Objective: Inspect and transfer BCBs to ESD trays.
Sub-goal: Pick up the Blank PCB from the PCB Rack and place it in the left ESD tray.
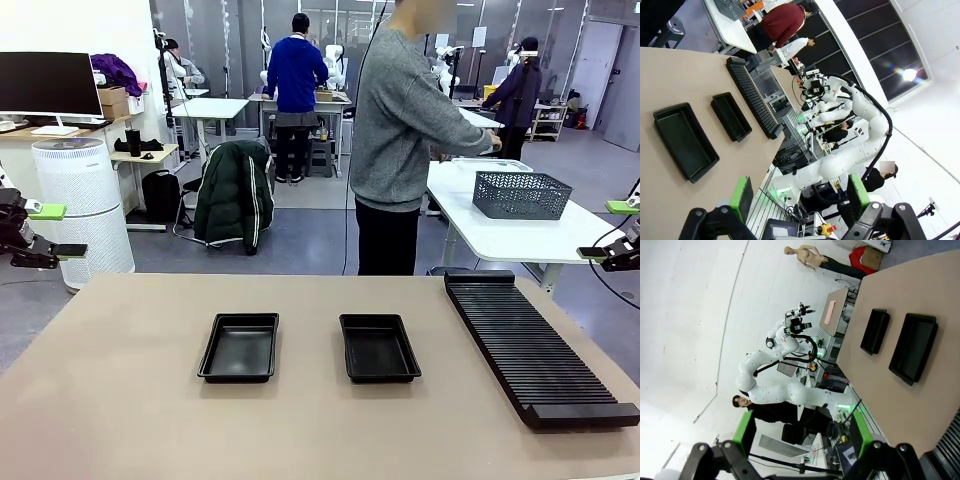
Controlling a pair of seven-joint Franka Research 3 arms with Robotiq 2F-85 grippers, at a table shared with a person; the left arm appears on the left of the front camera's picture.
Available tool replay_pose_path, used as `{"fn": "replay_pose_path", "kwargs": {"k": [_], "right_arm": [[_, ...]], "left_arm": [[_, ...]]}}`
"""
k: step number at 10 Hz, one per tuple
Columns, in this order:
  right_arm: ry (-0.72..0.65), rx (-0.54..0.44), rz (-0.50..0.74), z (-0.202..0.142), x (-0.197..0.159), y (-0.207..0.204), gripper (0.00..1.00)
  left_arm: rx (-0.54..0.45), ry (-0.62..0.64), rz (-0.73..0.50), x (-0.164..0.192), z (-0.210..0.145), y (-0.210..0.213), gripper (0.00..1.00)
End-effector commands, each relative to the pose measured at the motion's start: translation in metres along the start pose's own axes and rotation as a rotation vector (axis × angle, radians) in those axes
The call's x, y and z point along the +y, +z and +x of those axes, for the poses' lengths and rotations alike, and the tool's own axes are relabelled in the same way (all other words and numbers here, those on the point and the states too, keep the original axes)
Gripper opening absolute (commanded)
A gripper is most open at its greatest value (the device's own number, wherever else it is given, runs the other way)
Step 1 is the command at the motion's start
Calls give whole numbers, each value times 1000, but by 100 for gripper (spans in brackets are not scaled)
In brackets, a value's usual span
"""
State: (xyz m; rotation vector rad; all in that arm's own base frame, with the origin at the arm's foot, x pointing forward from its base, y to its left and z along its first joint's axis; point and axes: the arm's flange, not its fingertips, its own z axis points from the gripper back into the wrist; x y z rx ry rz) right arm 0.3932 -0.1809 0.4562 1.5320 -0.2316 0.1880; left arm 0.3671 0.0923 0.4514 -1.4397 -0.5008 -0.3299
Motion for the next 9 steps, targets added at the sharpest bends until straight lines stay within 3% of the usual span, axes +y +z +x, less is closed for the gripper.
{"fn": "replay_pose_path", "kwargs": {"k": [1, 9], "right_arm": [[-4, 2, -13, 0, 1, 0, 100], [-4, 2, -13, 0, 1, 0, 100]], "left_arm": [[-5, 9, -1, 0, 0, 1, 100], [-5, 9, -1, 0, 0, 1, 100]]}}
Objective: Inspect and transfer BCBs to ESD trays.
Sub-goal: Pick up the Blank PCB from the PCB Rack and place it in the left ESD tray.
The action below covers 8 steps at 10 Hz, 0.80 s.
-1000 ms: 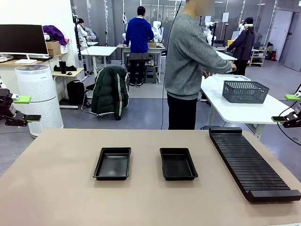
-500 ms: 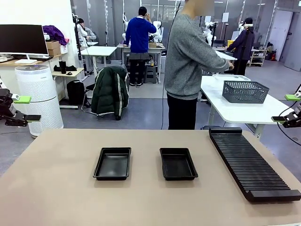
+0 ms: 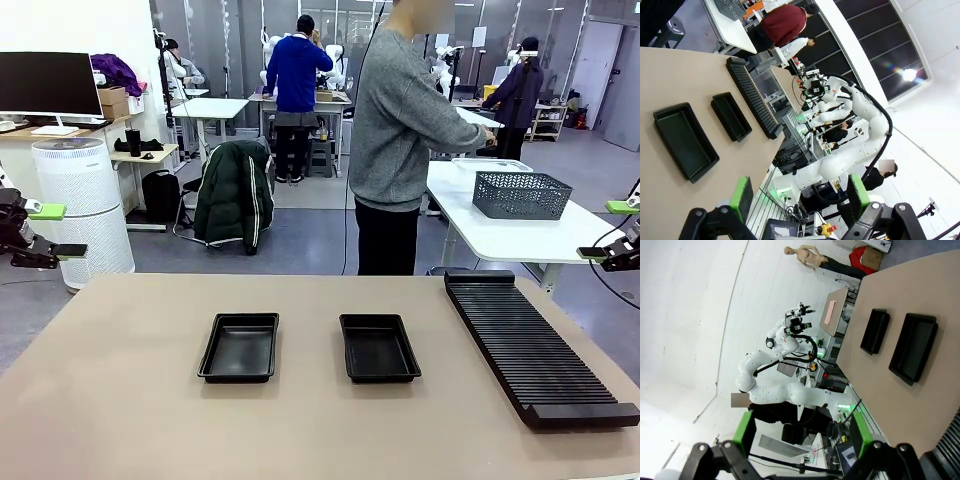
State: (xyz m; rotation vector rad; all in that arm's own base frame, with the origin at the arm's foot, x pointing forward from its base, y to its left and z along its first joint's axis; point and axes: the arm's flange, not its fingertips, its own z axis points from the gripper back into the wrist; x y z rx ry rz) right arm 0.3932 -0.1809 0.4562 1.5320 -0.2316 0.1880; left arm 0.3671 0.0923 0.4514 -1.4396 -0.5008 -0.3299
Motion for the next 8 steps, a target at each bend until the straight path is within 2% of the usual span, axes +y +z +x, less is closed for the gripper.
{"fn": "replay_pose_path", "kwargs": {"k": [1, 8], "right_arm": [[-4, 2, -13, 0, 1, 0, 100], [-4, 2, -13, 0, 1, 0, 100]], "left_arm": [[-5, 9, -2, 0, 0, 1, 100], [-5, 9, -2, 0, 0, 1, 100]]}}
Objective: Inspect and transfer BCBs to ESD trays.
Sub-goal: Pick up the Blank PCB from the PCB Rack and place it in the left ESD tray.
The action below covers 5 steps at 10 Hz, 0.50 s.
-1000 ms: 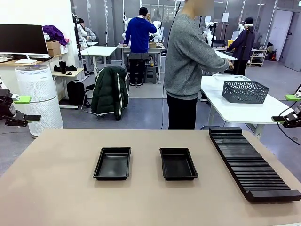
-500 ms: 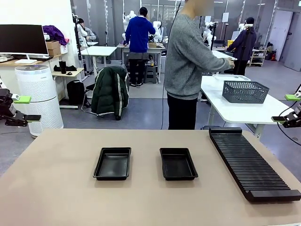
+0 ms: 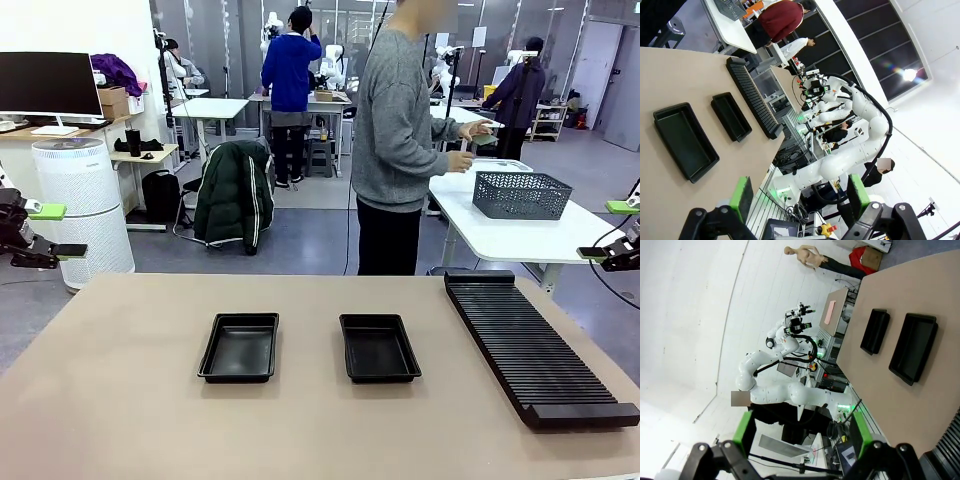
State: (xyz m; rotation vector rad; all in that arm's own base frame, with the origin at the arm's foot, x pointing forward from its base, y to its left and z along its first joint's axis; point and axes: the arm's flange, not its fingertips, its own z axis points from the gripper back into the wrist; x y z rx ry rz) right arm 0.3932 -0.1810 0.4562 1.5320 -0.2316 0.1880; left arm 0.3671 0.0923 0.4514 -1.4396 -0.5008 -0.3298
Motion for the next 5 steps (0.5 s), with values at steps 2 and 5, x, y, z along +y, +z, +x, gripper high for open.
{"fn": "replay_pose_path", "kwargs": {"k": [2, 5], "right_arm": [[-4, 2, -13, 0, 1, 0, 100], [-4, 2, -13, 0, 1, 0, 100]], "left_arm": [[-5, 9, -2, 0, 0, 1, 100], [-5, 9, -2, 0, 0, 1, 100]]}}
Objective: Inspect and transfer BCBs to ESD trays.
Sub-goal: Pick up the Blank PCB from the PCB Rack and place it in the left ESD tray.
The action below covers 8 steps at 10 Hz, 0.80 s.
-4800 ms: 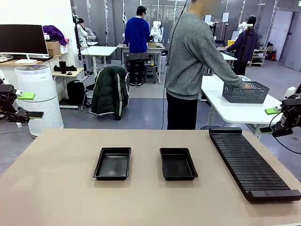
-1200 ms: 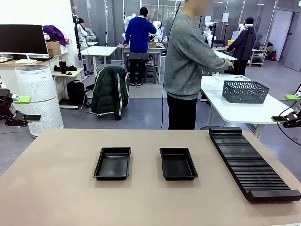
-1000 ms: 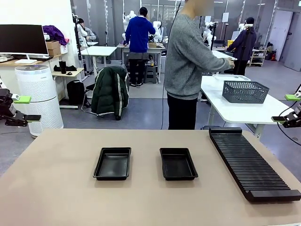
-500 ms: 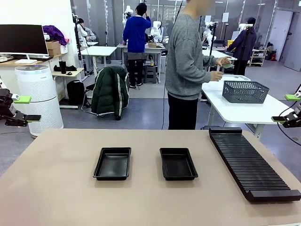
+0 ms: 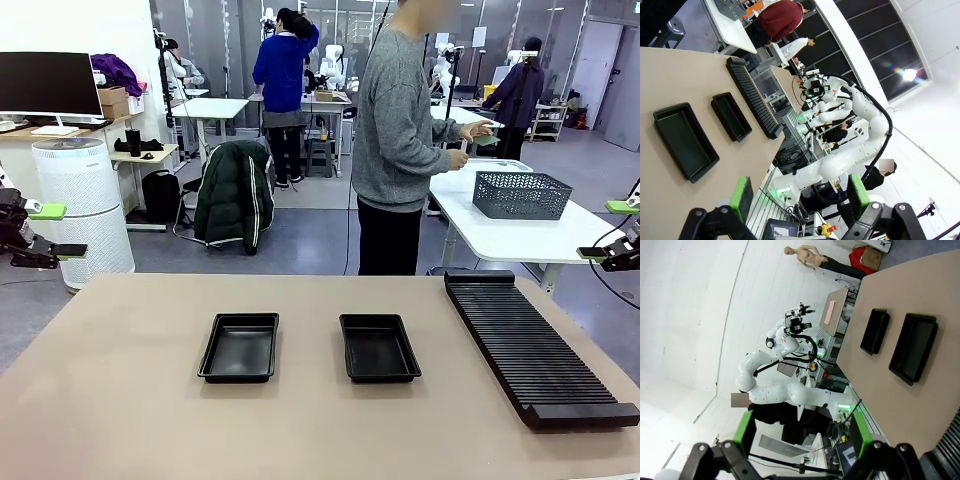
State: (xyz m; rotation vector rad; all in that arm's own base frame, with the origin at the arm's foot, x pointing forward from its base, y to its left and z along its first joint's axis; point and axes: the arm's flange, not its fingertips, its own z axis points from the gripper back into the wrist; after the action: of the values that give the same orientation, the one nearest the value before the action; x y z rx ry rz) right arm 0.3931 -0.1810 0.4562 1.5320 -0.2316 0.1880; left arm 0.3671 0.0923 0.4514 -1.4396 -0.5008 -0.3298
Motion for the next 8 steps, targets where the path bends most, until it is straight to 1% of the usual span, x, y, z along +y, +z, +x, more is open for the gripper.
{"fn": "replay_pose_path", "kwargs": {"k": [1, 8], "right_arm": [[-4, 2, -13, 0, 1, 0, 100], [-4, 2, -13, 0, 1, 0, 100]], "left_arm": [[-5, 9, -2, 0, 0, 1, 100], [-5, 9, -2, 0, 0, 1, 100]]}}
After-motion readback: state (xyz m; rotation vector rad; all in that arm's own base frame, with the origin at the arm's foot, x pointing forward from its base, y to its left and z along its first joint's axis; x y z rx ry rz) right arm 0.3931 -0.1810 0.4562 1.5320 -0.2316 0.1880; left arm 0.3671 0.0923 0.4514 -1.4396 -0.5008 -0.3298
